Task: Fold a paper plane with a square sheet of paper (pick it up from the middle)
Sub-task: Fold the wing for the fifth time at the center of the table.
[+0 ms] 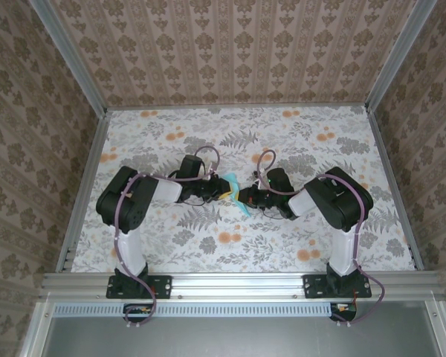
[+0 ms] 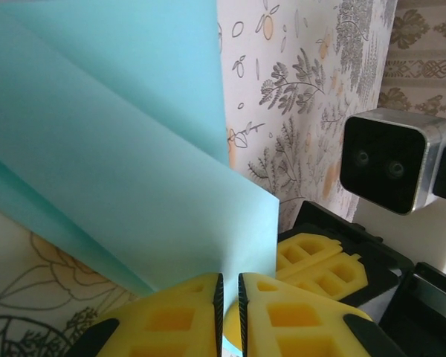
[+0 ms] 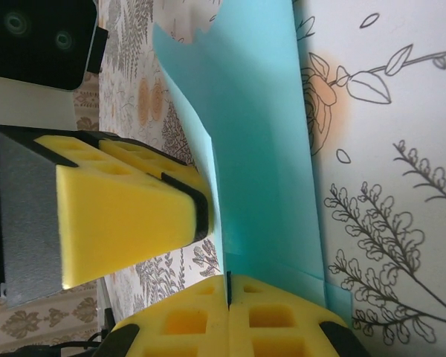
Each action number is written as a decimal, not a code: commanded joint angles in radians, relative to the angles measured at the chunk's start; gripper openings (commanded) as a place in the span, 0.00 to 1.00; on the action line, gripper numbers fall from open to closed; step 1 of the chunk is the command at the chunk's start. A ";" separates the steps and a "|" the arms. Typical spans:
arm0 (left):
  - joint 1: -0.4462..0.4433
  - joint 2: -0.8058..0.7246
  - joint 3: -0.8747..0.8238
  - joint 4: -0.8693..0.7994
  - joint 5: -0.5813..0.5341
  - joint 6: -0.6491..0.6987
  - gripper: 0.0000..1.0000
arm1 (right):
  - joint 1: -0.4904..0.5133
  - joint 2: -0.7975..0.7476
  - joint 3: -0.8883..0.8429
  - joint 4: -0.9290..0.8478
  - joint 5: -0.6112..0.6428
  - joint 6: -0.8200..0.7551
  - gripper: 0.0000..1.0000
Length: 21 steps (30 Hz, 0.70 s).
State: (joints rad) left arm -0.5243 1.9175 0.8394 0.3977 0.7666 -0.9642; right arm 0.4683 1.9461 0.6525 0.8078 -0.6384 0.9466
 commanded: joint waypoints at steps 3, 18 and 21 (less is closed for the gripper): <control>-0.006 0.028 0.022 -0.012 -0.002 0.035 0.14 | -0.007 0.006 0.018 -0.097 0.002 -0.022 0.01; 0.000 0.051 0.040 -0.070 -0.020 0.042 0.12 | 0.008 -0.166 0.076 -0.443 0.040 -0.274 0.25; 0.000 0.054 0.046 -0.081 -0.020 0.045 0.12 | 0.021 -0.203 0.084 -0.514 0.078 -0.343 0.26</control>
State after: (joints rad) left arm -0.5240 1.9427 0.8627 0.3542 0.7624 -0.9455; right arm 0.4755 1.7912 0.7082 0.4187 -0.6067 0.7074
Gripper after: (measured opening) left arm 0.124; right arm 0.258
